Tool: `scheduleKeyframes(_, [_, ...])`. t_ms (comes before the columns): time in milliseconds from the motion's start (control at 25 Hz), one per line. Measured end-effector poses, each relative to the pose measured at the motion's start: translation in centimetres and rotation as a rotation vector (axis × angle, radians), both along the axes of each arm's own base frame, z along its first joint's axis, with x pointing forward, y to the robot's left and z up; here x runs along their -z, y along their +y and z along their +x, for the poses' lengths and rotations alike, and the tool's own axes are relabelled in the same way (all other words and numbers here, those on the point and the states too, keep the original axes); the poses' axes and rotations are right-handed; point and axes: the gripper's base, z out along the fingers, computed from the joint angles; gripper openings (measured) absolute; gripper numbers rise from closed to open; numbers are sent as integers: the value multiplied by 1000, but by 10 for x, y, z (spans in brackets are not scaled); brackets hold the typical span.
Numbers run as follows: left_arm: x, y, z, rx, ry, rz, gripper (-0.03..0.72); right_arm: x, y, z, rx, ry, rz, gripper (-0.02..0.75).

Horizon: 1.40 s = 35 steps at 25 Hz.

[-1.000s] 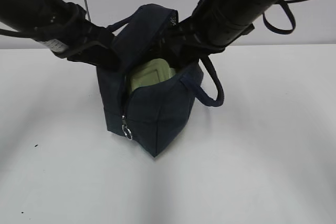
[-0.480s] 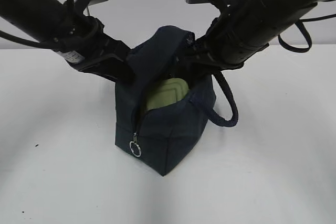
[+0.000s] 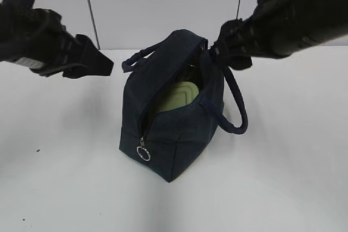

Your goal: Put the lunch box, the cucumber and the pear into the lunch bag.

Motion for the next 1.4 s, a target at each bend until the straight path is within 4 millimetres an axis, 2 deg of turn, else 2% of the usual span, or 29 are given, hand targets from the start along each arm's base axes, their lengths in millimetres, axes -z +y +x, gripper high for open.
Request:
scheduleKeyframes(120, [2, 12, -28, -41, -125, 6, 351, 12, 7, -35, -89, -74, 33, 516])
scheduleKeyframes(280, [14, 27, -55, -87, -185, 24, 351, 32, 13, -77, -197, -145, 99, 507])
scheduleKeyframes(360, [22, 31, -63, -94, -182, 37, 351, 41, 14, -88, -220, -160, 128, 503])
scheduleKeyframes(440, [27, 34, -68, -90, -183, 51, 351, 61, 15, -102, -250, -165, 157, 491])
scheduleKeyframes(640, [37, 40, -78, -96, -202, 83, 351, 97, 16, -119, -284, -155, 179, 462])
scheduleKeyframes(880, [40, 41, -79, -107, -198, 80, 351, 131, 32, -107, -308, -166, 173, 458])
scheduleKeyframes(1120, [40, 40, -80, -121, -179, 51, 351, 174, 58, -83, -308, -115, 141, 456])
scheduleKeyframes(1400, [39, 40, -80, -133, -165, 29, 351, 193, 89, -56, -286, -102, 164, 450])
